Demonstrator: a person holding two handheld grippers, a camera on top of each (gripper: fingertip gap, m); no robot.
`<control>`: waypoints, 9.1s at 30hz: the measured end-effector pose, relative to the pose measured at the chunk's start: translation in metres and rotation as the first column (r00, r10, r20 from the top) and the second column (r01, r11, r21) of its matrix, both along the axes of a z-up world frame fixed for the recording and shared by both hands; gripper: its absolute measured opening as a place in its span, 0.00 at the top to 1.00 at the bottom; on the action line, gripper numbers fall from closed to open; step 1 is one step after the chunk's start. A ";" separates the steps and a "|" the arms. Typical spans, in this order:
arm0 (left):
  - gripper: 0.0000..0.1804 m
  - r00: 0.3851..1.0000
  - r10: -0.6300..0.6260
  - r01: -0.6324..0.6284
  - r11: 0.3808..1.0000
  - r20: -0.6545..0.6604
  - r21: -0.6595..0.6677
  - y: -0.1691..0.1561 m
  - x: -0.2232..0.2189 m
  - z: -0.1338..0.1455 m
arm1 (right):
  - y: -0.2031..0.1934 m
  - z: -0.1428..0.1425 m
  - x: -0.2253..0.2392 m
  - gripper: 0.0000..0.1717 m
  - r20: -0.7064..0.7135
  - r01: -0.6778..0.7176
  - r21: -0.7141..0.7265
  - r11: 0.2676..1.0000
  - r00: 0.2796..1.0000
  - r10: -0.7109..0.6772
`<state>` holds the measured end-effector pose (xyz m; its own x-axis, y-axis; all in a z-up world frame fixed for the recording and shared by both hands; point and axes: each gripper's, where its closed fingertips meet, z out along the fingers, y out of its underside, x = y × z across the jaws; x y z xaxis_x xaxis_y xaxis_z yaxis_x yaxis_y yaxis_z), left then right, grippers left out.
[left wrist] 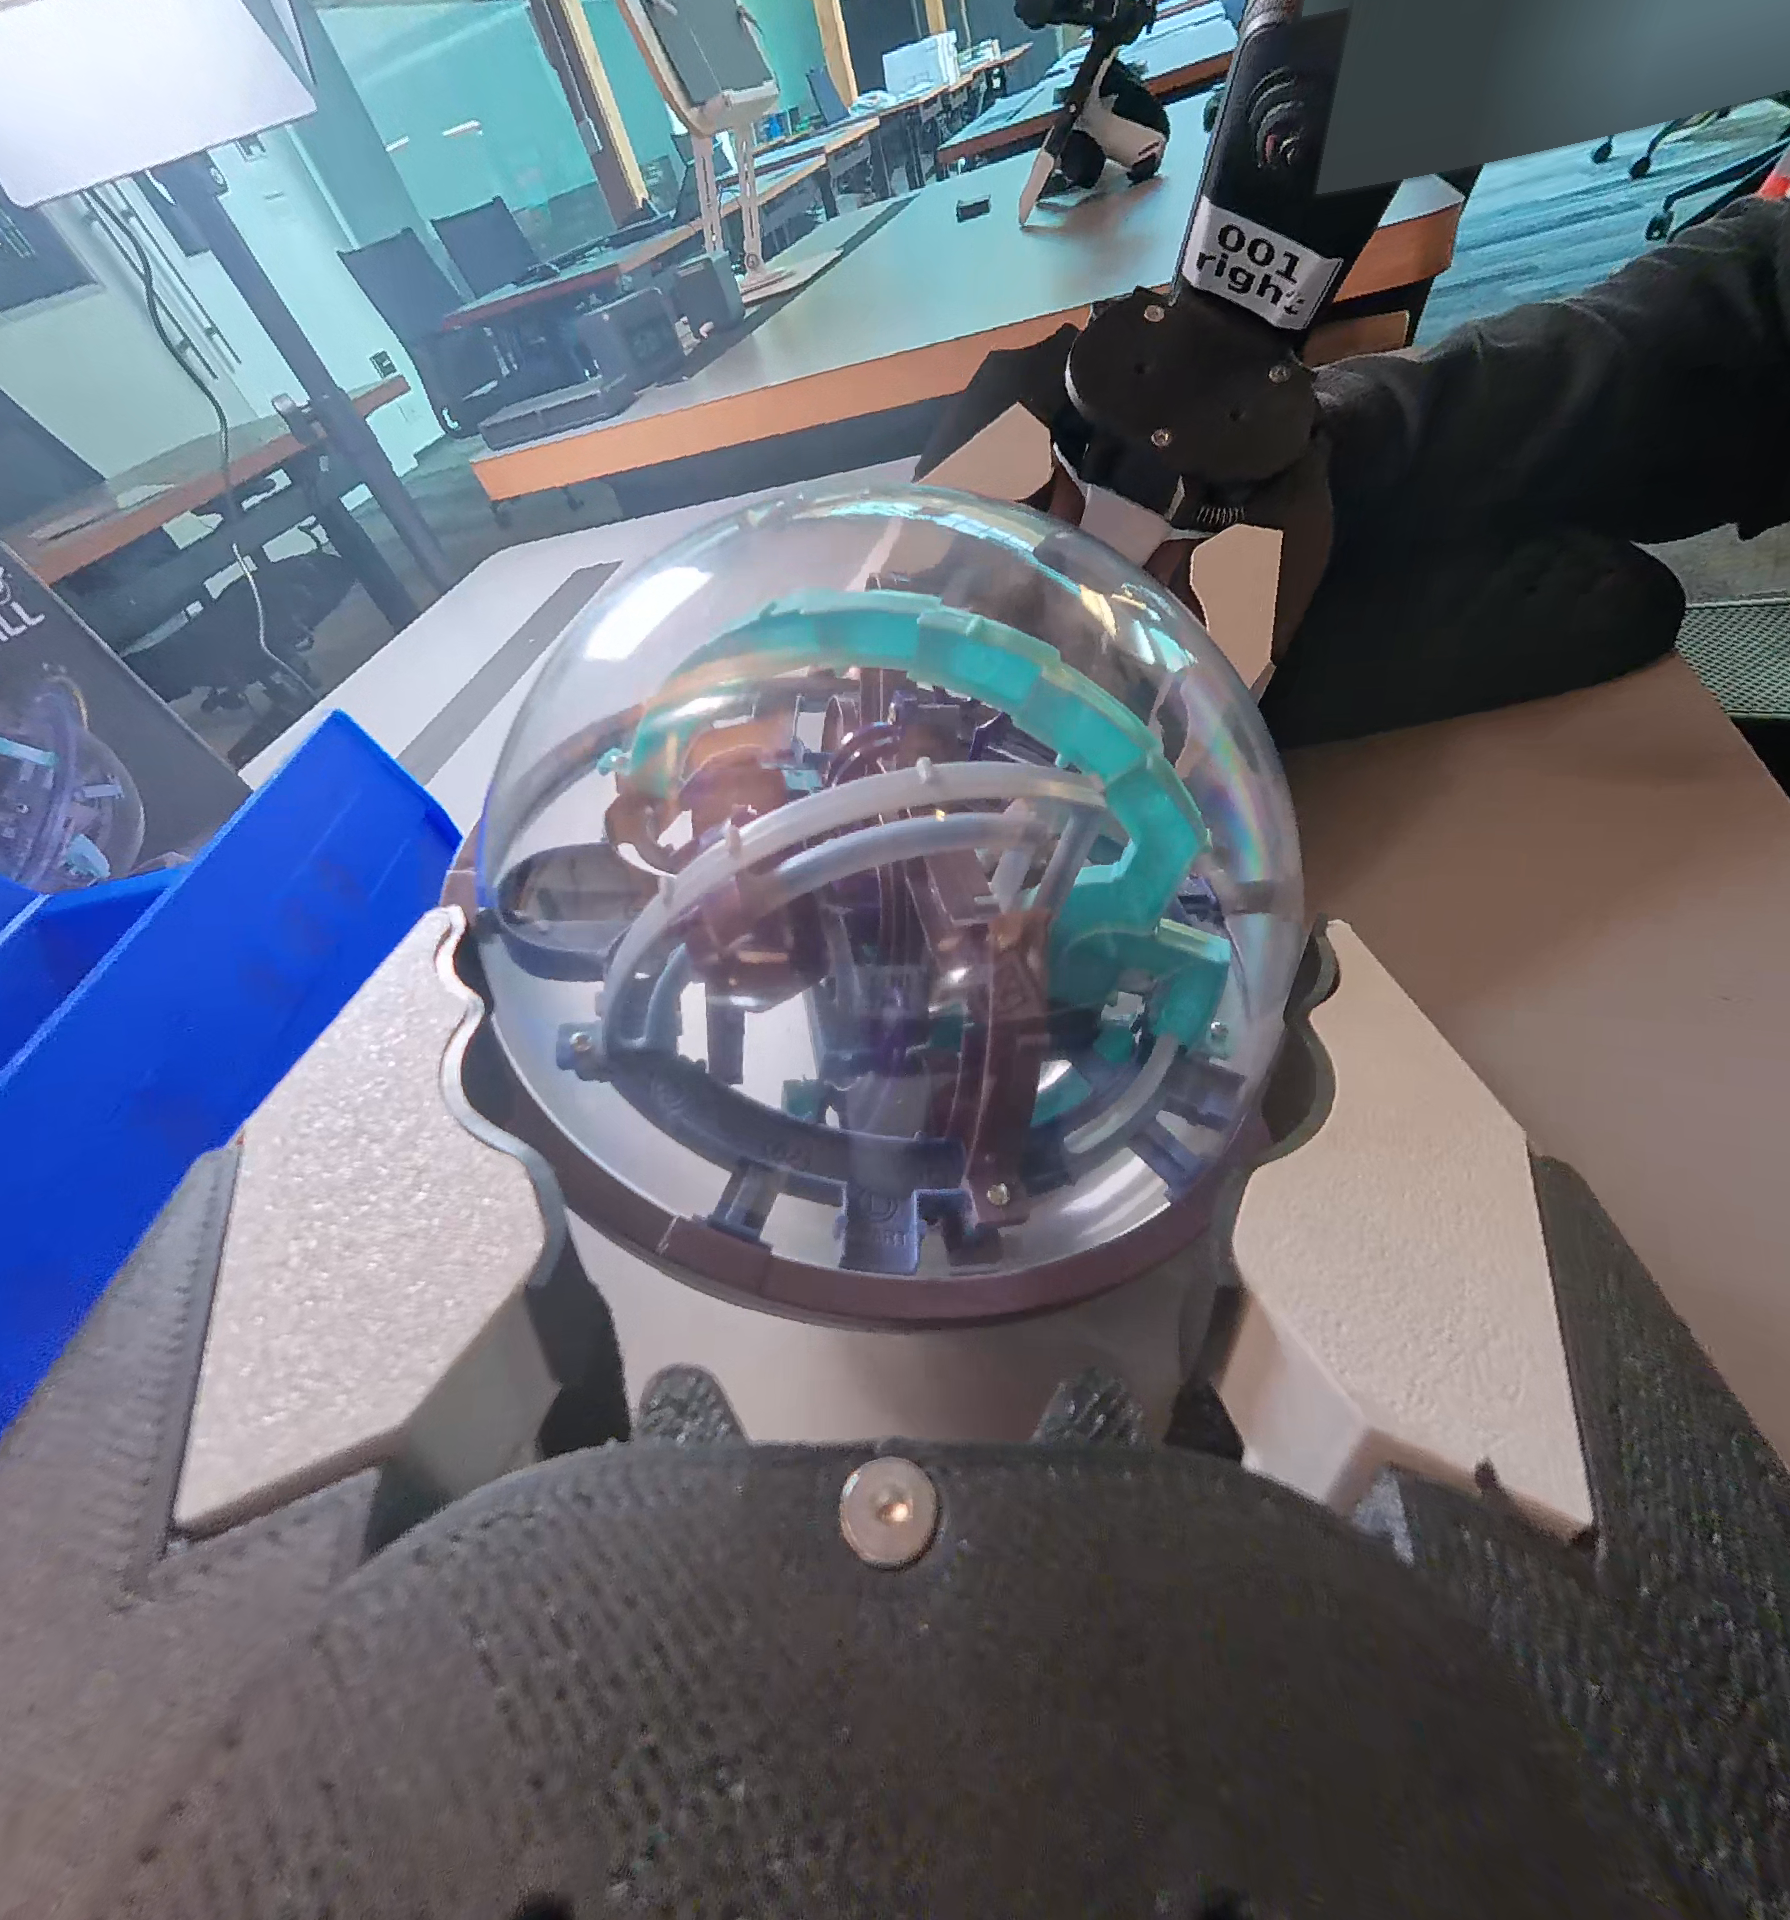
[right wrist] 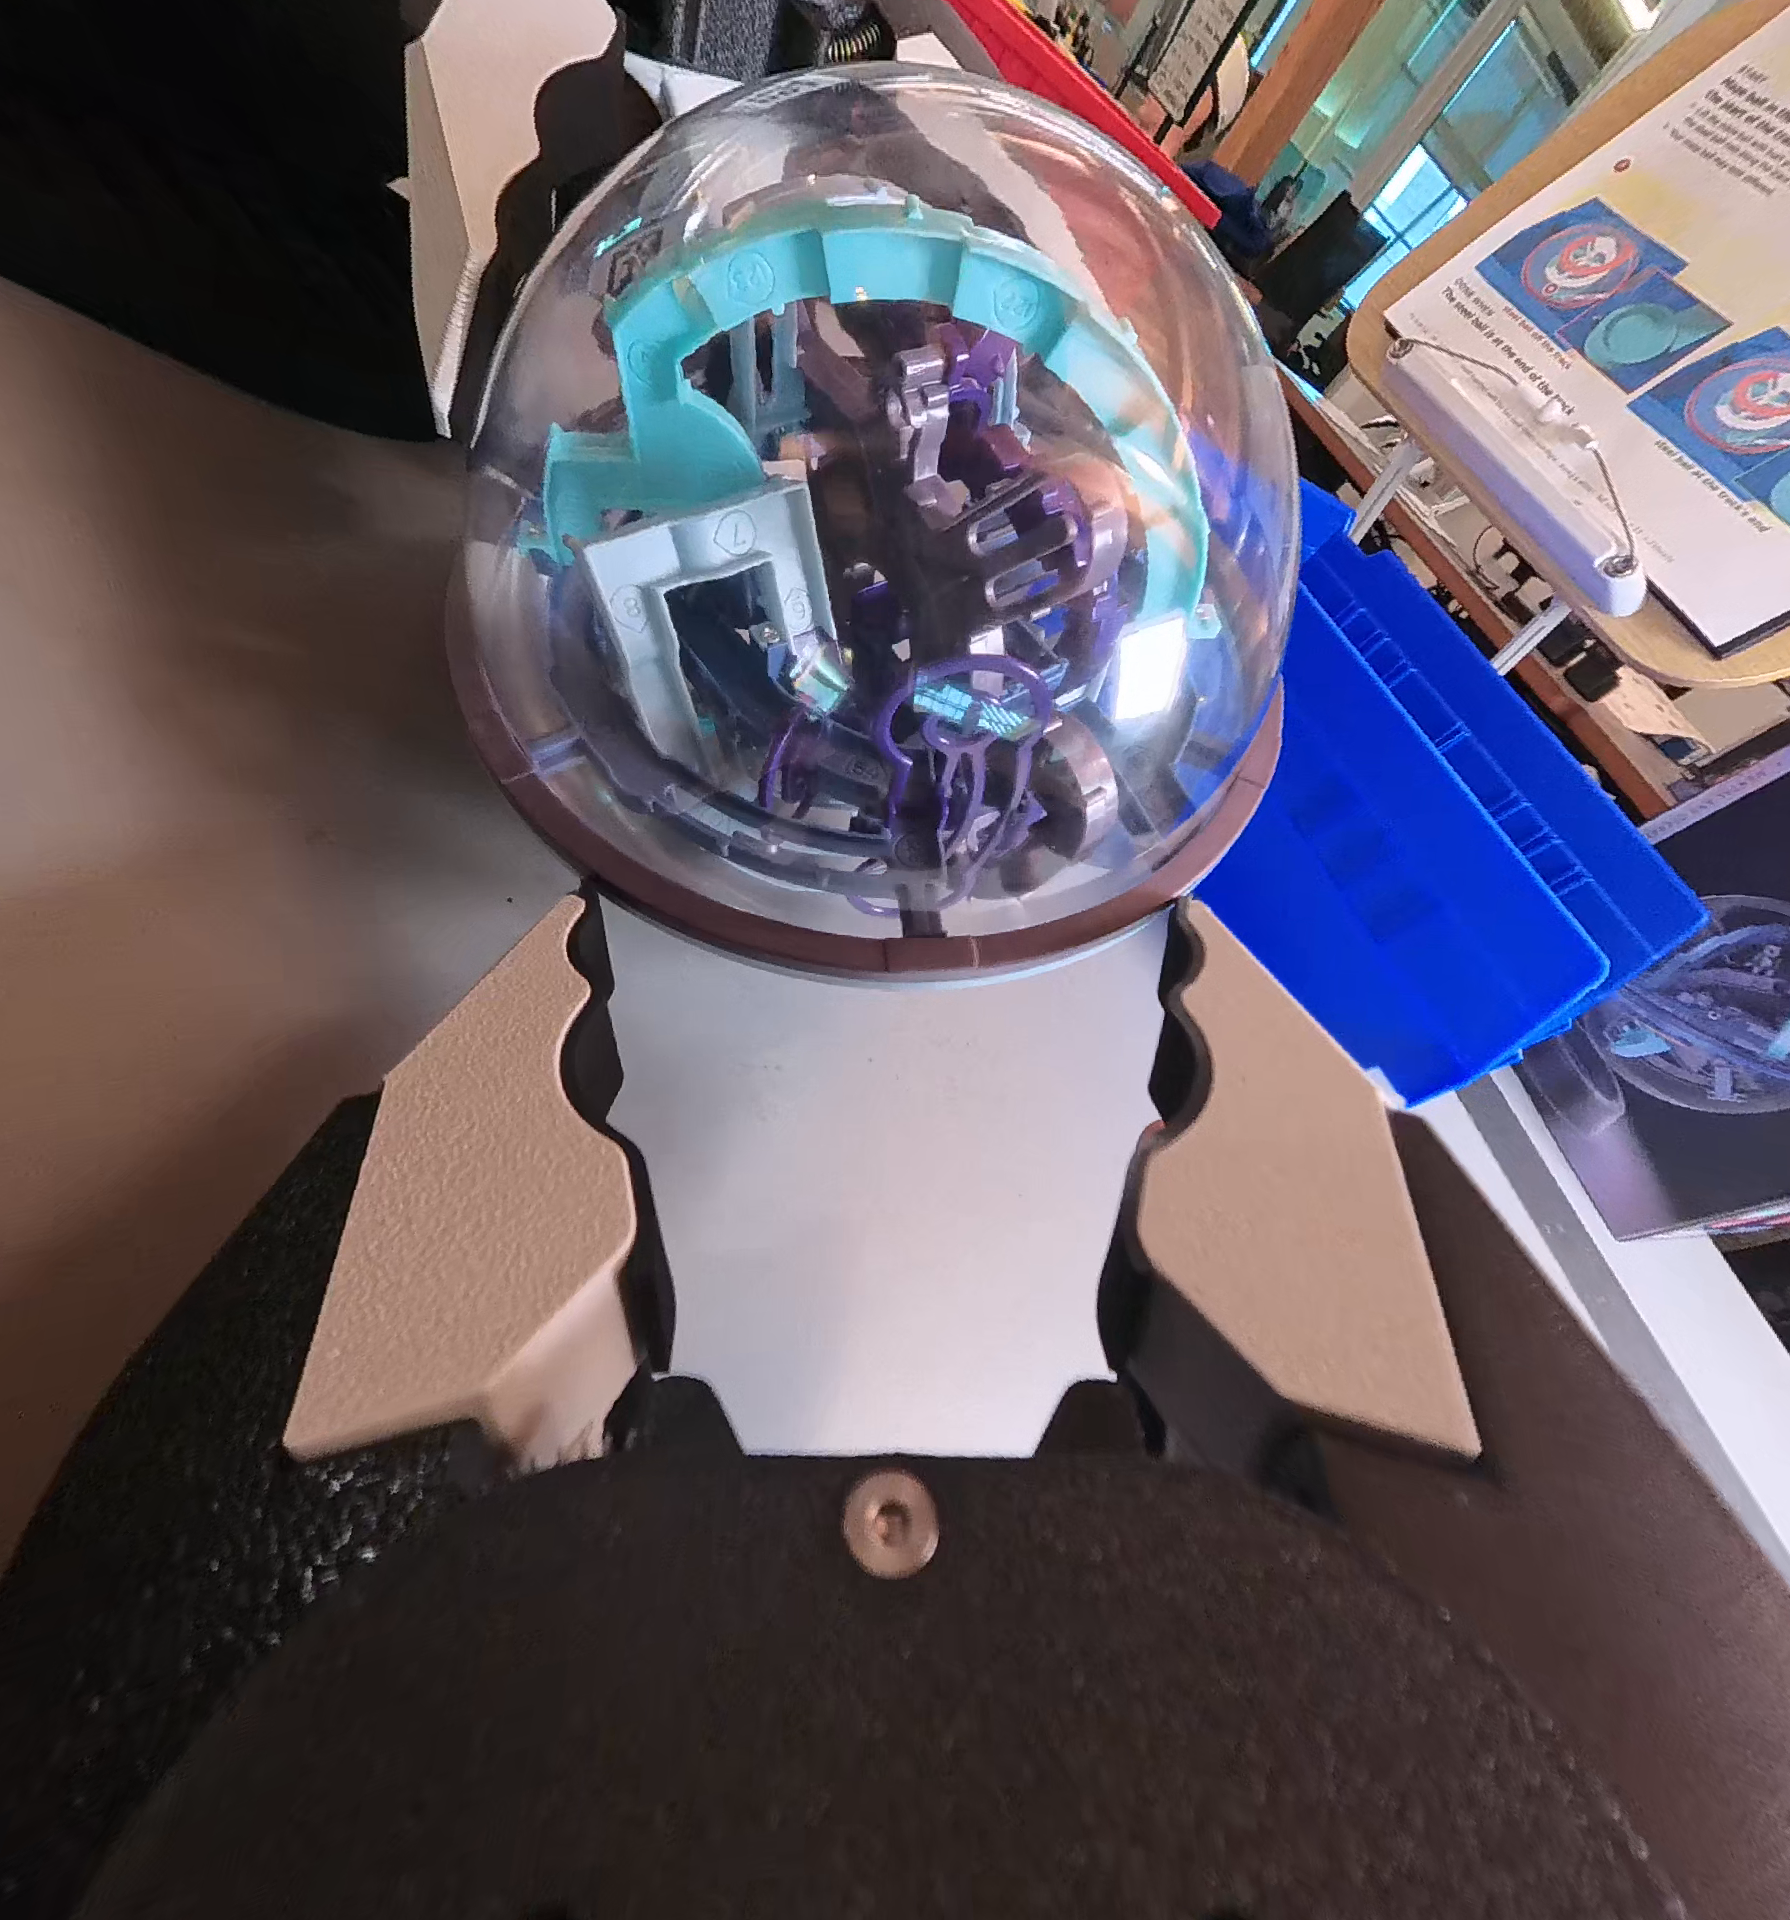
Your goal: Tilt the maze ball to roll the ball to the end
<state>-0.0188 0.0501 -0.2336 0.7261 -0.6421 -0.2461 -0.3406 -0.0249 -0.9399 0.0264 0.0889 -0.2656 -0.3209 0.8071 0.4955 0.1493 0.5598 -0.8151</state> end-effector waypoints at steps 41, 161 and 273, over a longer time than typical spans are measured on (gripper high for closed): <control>0.24 0.988 -0.006 0.026 0.991 0.151 -0.128 -0.007 -0.017 -0.008 | 0.006 -0.003 0.006 0.67 -0.032 0.014 0.163 0.986 0.999 -0.009; 0.36 0.985 -0.079 0.095 0.991 0.152 -0.099 -0.016 -0.015 -0.004 | 0.035 0.022 0.014 0.95 0.061 -0.095 -0.853 0.514 0.959 0.278; 0.96 0.802 -0.050 0.226 0.948 0.595 -0.226 -0.018 -0.018 0.034 | 0.073 0.041 0.020 0.97 -0.073 -0.106 -0.911 0.400 0.993 0.097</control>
